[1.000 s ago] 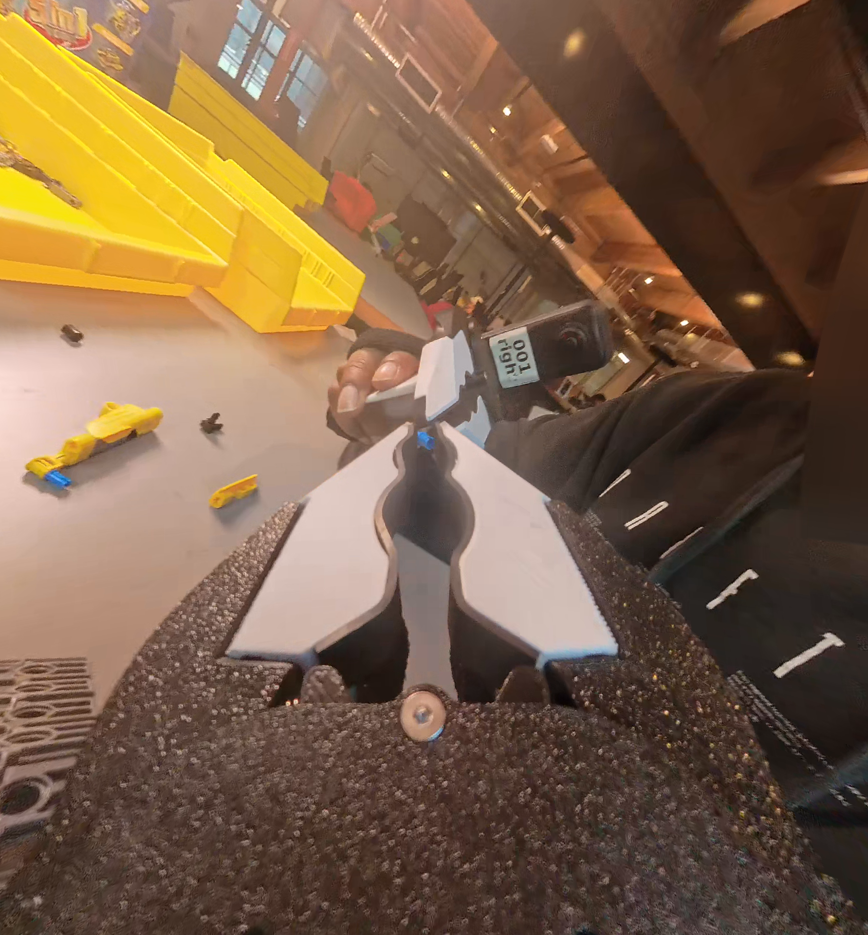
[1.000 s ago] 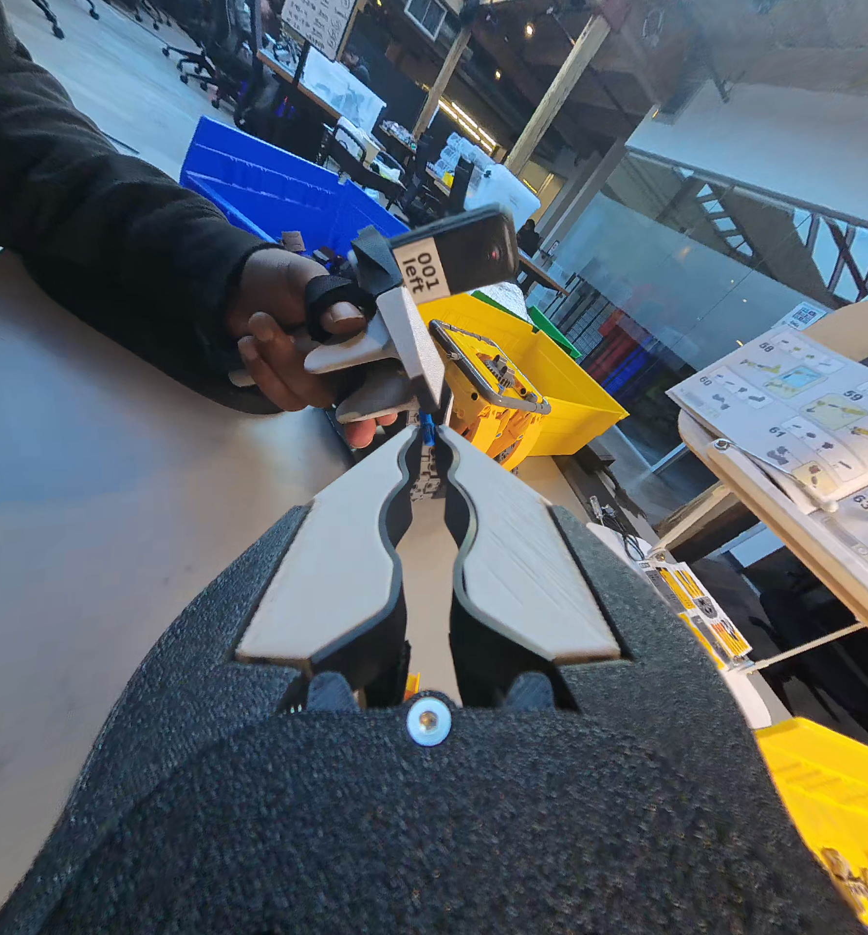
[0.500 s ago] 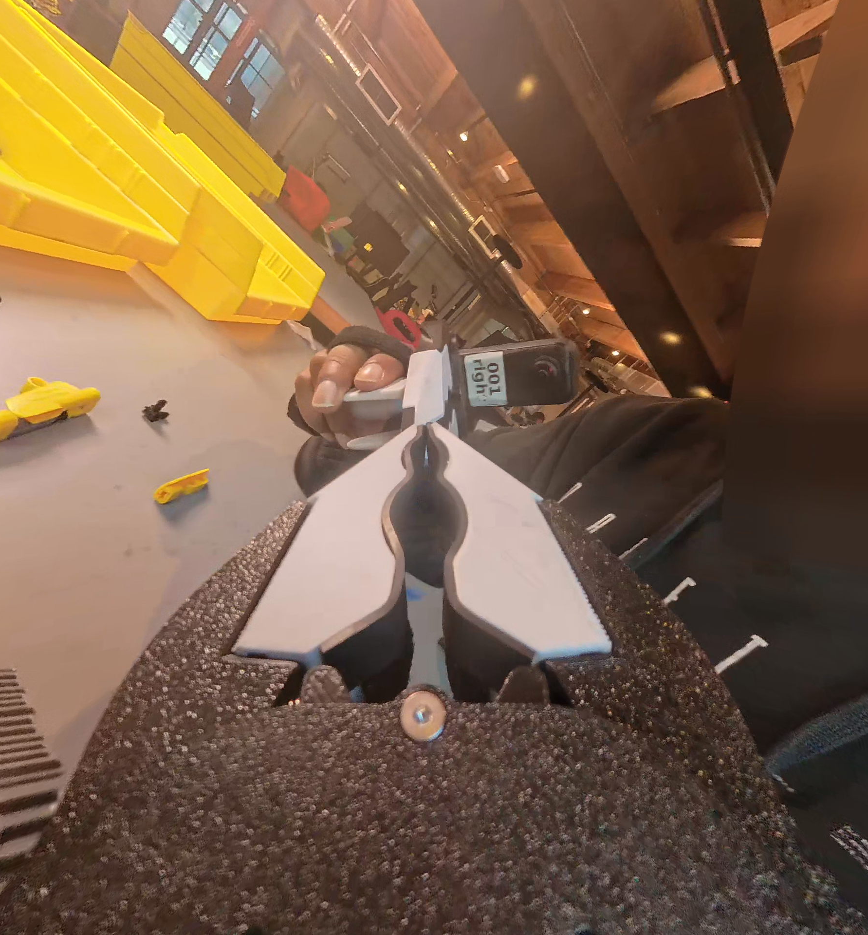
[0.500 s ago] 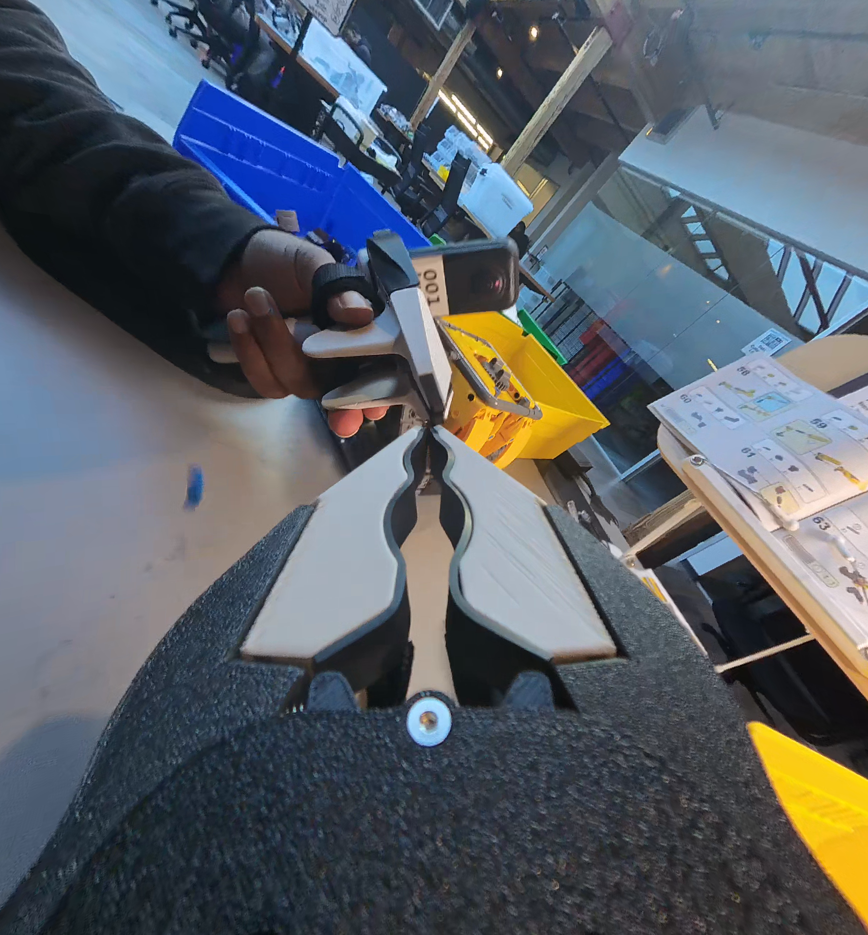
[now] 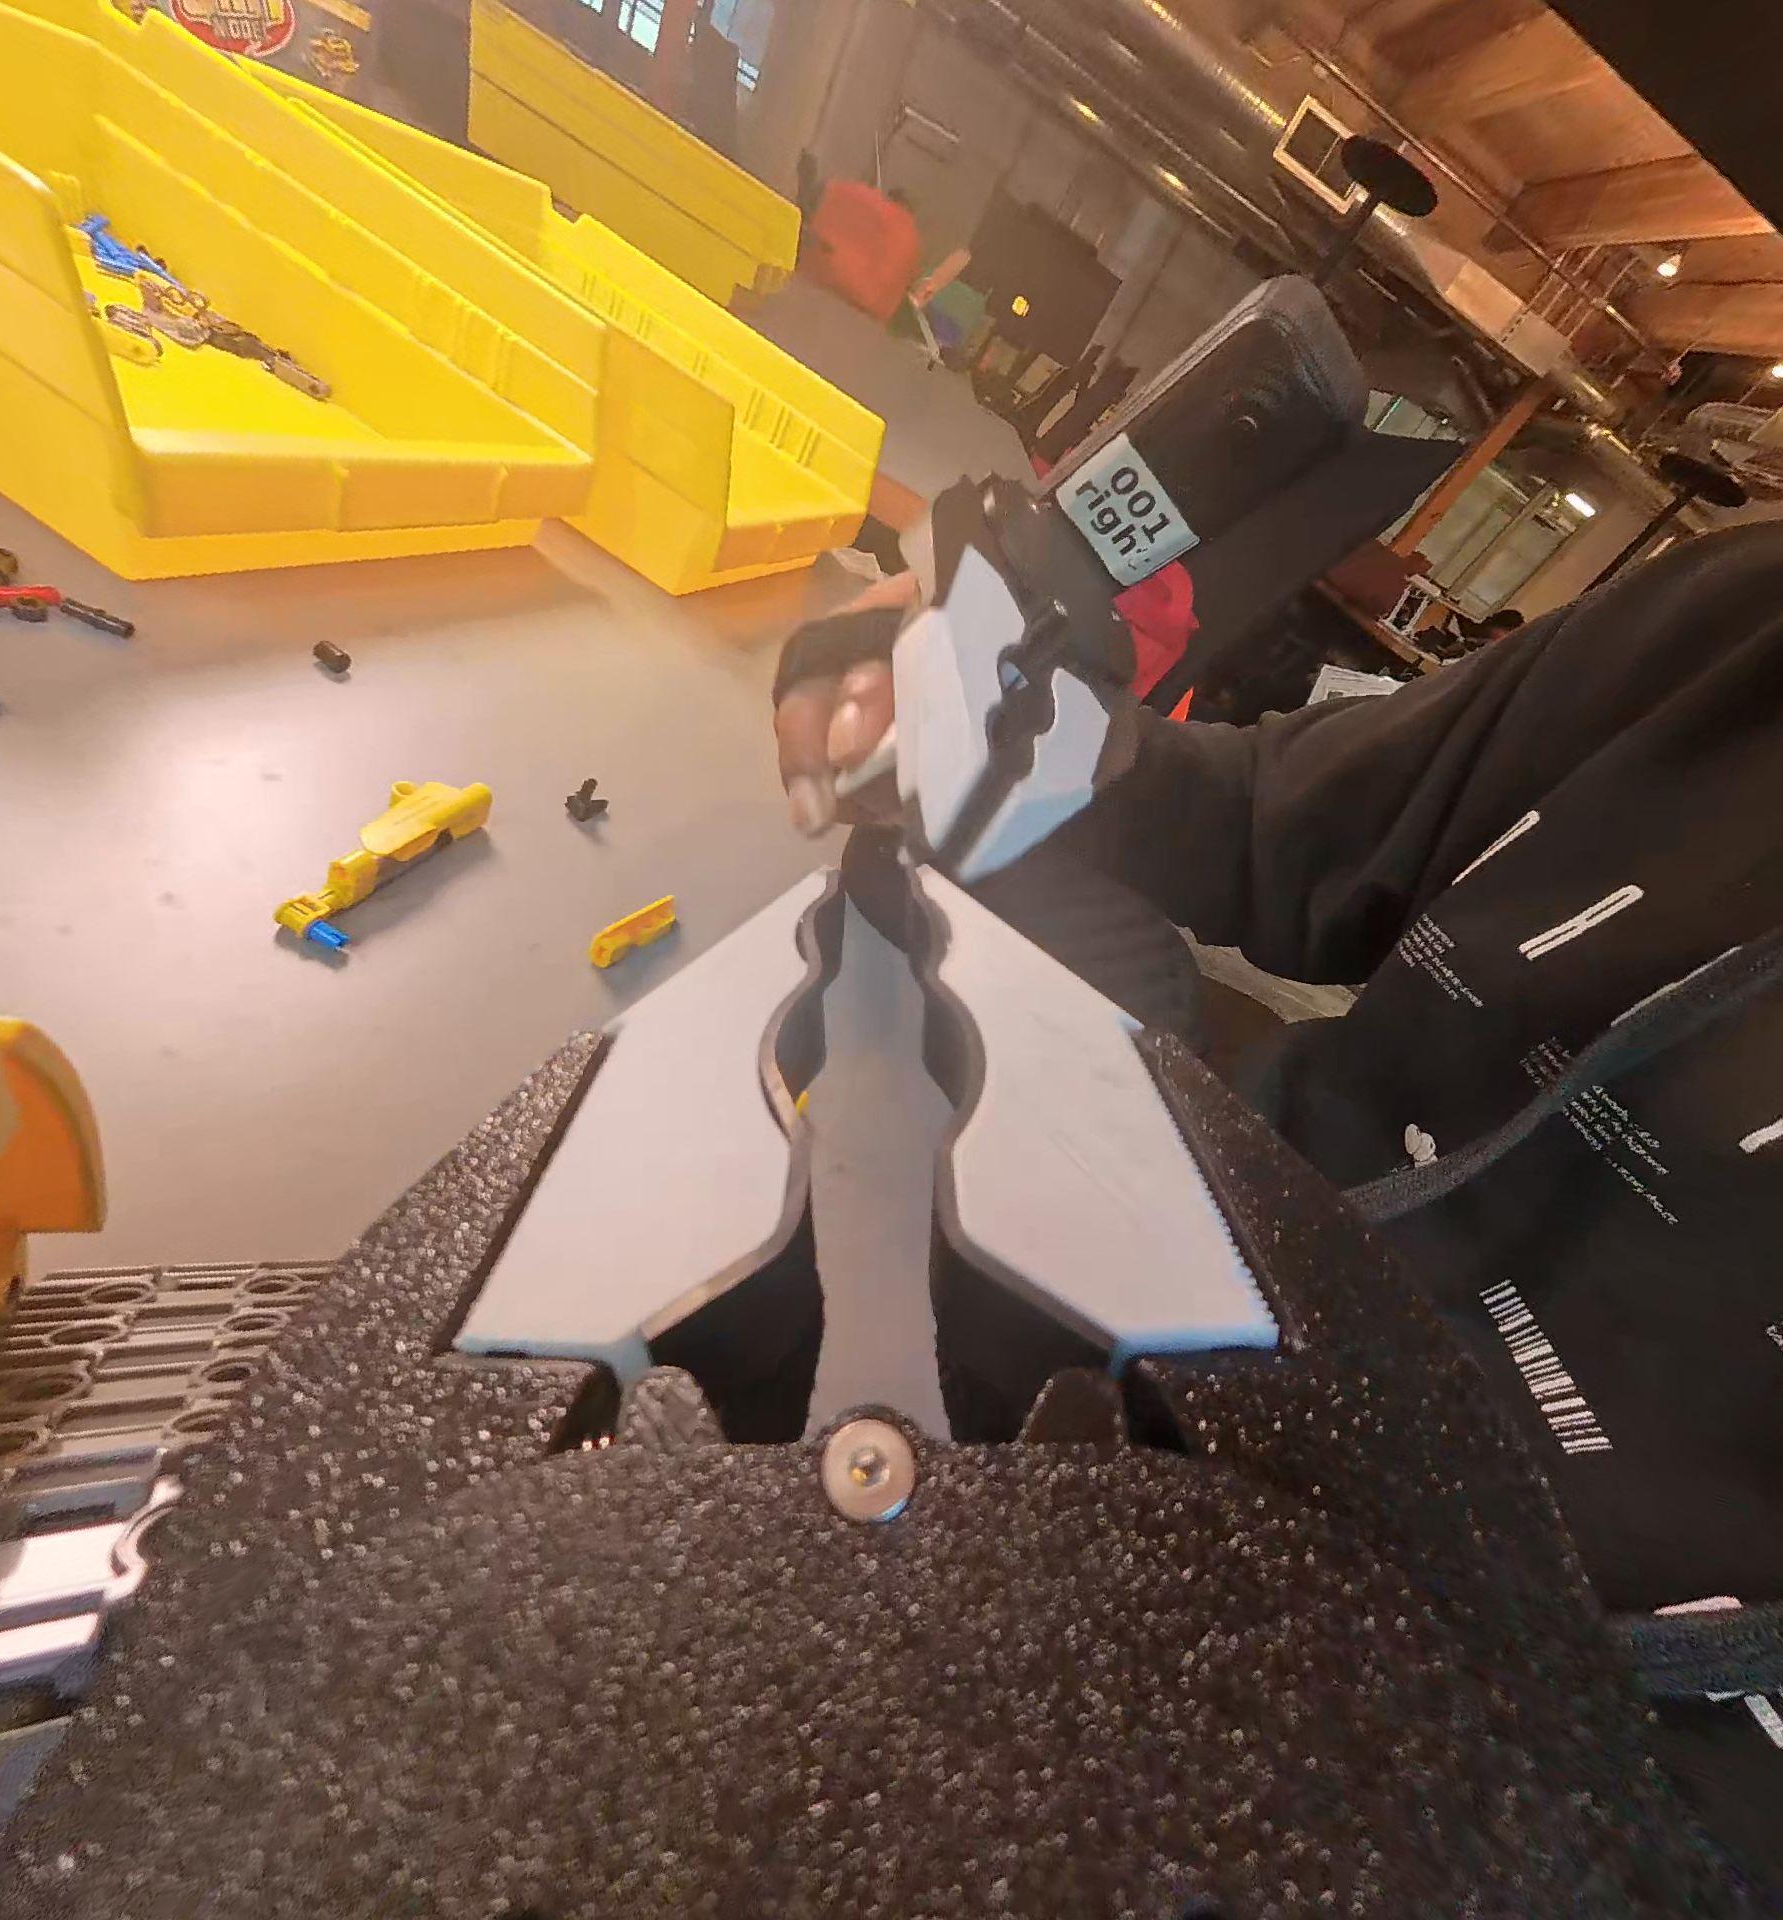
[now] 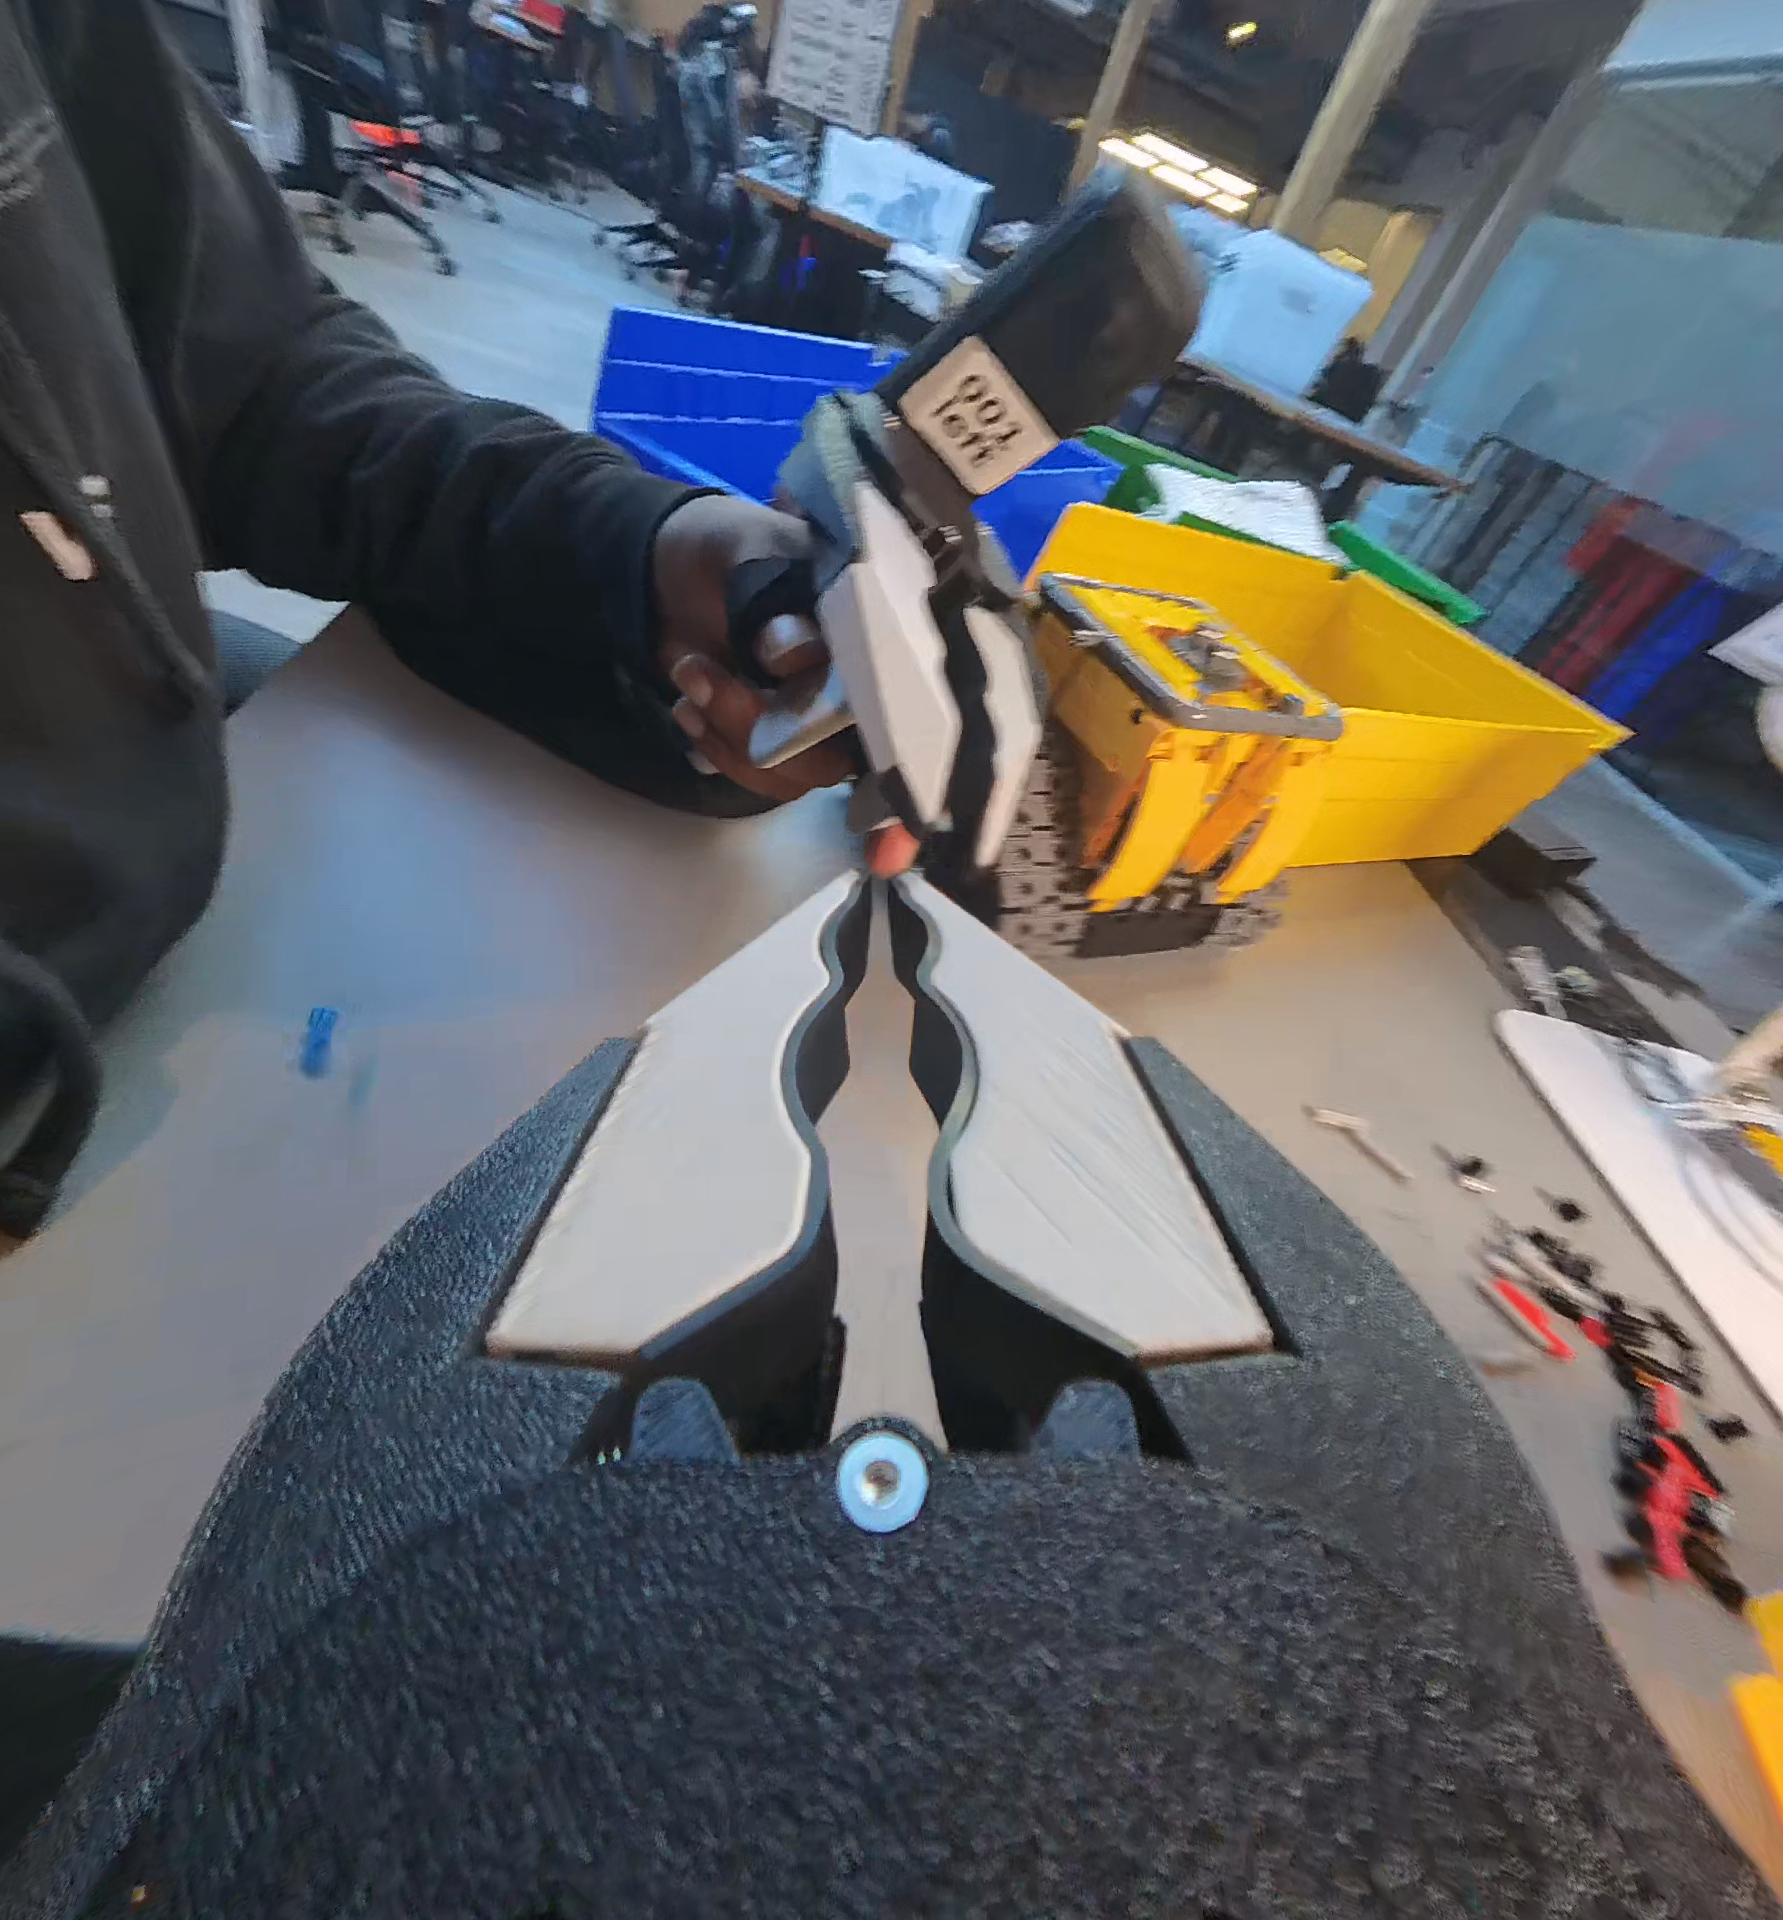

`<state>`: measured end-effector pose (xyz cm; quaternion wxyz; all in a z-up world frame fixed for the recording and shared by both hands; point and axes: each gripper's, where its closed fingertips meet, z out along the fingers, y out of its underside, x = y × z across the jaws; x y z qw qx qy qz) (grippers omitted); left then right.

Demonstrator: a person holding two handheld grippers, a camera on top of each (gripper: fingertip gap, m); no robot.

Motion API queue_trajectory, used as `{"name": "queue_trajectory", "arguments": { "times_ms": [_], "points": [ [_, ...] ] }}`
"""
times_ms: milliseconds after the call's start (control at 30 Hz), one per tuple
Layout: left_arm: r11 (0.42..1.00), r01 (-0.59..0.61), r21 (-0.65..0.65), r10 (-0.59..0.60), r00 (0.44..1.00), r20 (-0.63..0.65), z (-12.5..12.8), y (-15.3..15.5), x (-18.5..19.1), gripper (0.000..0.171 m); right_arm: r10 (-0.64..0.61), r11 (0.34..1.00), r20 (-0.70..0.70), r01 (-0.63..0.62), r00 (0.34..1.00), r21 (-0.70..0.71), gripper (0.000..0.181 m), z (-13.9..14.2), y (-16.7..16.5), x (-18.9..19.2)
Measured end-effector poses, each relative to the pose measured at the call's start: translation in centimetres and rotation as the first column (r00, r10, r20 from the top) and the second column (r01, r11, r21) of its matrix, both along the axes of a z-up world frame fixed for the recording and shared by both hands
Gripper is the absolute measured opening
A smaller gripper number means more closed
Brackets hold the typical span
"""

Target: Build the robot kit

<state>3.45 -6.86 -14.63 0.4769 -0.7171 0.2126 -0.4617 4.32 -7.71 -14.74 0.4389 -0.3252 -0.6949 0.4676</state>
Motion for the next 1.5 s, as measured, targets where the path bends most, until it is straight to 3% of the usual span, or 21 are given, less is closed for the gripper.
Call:
{"name": "queue_trajectory", "arguments": {
  "times_ms": [133, 267, 433, 767, 1100, 1400, 1500],
  "points": [
    [1.000, -0.005, -0.001, 0.005, 1.000, 0.002, 0.0, 0.1, -0.3, 0.010, 0.212, 0.977, 0.225, -0.214, 0.951, -0.017, 0.004, -3.7, -3.7, 1.4],
    [1.000, 0.005, -0.013, -0.005, 1.000, -0.012, -0.4, 0.1, 0.0, 0.011, 0.290, 0.949, 0.461, -0.316, 0.839, -0.022, 0.008, -6.7, -5.1, 3.6],
    [1.000, 0.021, -0.020, -0.022, 0.998, -0.057, -1.1, 0.0, 0.5, 0.012, 0.327, 0.928, 0.589, -0.368, 0.739, -0.053, 0.009, -7.3, -7.0, 6.2],
    [0.998, 0.055, -0.015, -0.057, 0.983, -0.176, -2.5, -0.5, 1.8, 0.013, 0.310, 0.906, 0.647, -0.422, 0.696, 0.019, 0.014, -9.0, -11.9, 6.8],
    [0.995, 0.091, 0.038, -0.082, 0.976, -0.204, -2.3, -1.4, 2.3, 0.013, 0.241, 0.916, 0.718, -0.397, 0.653, 0.053, 0.013, -10.0, -11.9, 7.3],
    [0.989, 0.141, 0.040, -0.126, 0.961, -0.247, -2.8, -2.1, 3.0, 0.015, 0.222, 0.948, 0.710, -0.317, 0.669, 0.002, 0.004, -10.2, -11.1, 7.0],
    [0.983, 0.176, 0.051, -0.159, 0.957, -0.242, -2.5, -2.7, 3.3, 0.017, 0.175, 0.963, 0.656, -0.267, 0.734, 0.041, 0.003, -9.4, -9.9, 6.2]
  ]
}}
